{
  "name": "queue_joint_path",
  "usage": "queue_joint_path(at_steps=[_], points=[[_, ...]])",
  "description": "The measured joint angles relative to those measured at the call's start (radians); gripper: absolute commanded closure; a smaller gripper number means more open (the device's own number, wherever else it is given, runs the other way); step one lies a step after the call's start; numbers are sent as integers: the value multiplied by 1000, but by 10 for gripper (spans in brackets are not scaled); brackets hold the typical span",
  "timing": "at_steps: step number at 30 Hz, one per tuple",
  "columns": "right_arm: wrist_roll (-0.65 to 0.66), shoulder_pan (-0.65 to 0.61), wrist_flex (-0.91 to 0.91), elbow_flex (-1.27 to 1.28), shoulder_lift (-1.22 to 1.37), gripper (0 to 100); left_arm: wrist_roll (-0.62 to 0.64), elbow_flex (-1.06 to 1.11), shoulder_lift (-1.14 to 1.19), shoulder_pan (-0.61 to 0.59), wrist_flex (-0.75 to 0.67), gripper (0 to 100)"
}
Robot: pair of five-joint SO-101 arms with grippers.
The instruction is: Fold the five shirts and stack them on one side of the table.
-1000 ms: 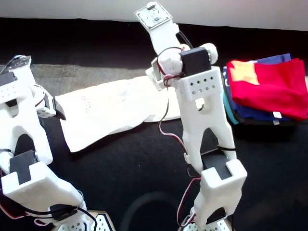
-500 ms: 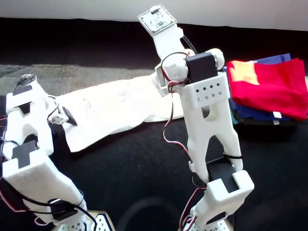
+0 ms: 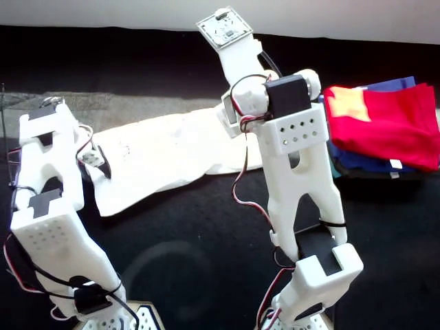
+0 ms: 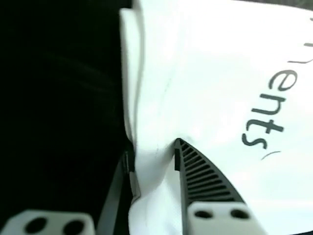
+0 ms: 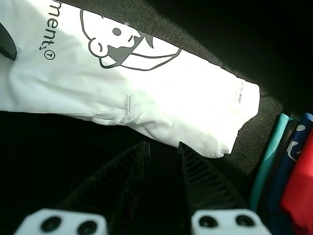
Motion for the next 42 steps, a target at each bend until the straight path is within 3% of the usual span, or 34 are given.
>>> queue_joint_path(at_steps=[6, 17, 23, 31, 37, 42], points=[[0, 0, 0, 0, 0, 896, 3, -69, 28, -35, 44, 991], [0, 3, 0, 0, 0, 896, -180, -282, 41, -427, 129, 991], [-44, 3, 0, 71, -2, 896, -239, -321, 41, -468, 213, 991], [-55, 83, -81, 285, -2, 897, -249, -486, 41, -336, 440, 992], [-55, 199, -190, 506, -150, 897, -249, -517, -81, -181, 462, 992], [-55, 207, -377, 882, -428, 897, -213, -517, -192, 28, 462, 992]])
